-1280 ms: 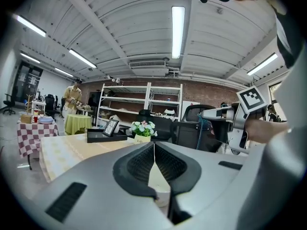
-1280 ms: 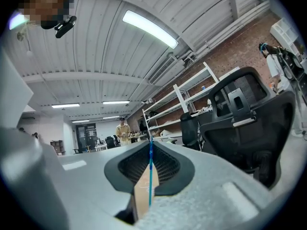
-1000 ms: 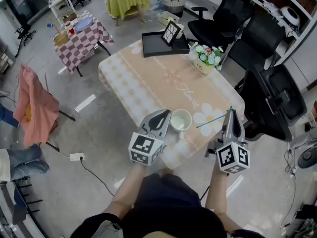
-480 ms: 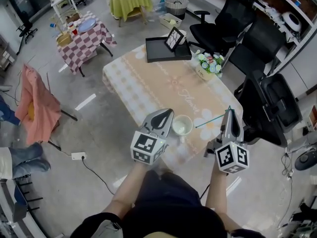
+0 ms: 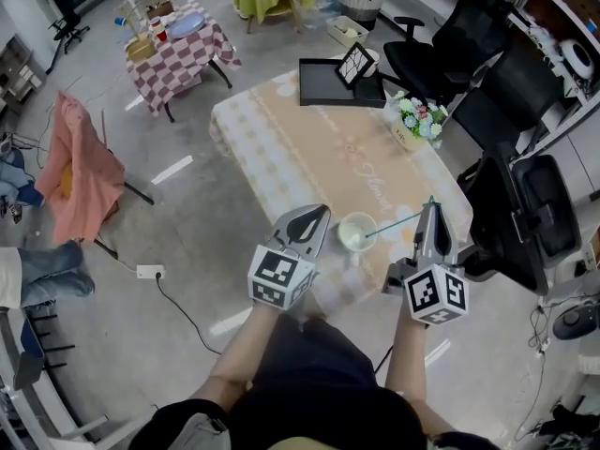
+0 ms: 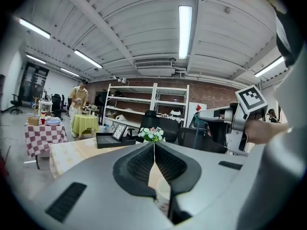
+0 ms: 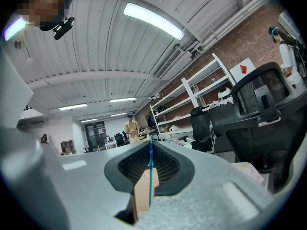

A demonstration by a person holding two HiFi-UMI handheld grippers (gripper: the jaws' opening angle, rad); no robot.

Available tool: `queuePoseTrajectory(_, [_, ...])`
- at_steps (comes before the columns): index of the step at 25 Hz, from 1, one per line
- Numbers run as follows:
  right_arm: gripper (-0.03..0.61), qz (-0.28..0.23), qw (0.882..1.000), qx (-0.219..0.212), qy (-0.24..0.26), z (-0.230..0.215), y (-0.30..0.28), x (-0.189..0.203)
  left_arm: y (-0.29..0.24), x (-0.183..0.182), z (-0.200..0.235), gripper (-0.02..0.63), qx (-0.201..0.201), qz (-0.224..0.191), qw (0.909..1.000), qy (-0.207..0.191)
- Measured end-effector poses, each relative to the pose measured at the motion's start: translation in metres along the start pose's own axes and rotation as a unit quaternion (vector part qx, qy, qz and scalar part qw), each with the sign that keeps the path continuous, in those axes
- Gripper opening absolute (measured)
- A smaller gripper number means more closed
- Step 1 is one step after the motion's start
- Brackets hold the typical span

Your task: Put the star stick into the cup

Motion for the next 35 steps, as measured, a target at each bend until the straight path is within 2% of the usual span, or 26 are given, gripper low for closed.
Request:
queuePoseTrajectory(8, [0.017,0.01,1.0,-0.014,-0.003,0.012,-0.012,0.023,0.011,0.01,0.01,0.012,-0.019,-0.001,0.9998,0.005])
queuePoseTrajectory(22, [0.017,0.007,0.999,-0.042,-0.008,0.015,-0.018,0.061,0.002,0.045,0.015,0.012,-0.025,0.002,0.9997,0.005])
queuePoseTrajectory(35, [0.017,-0.003,0.999,-0.021,-0.032,0.005,-0.022,0.083,-0.004,0.067,0.016,0.012,-0.028,0.017,0.9993,0.017])
Point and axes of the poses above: the fingertips, and each gripper's own axes: y backward along the fingers, z to its left, x out of its underside, the point moved 5 cm from there along y, backward along the fingers, and after that the axes turned 11 degrees about x, right-handed, at the moved point
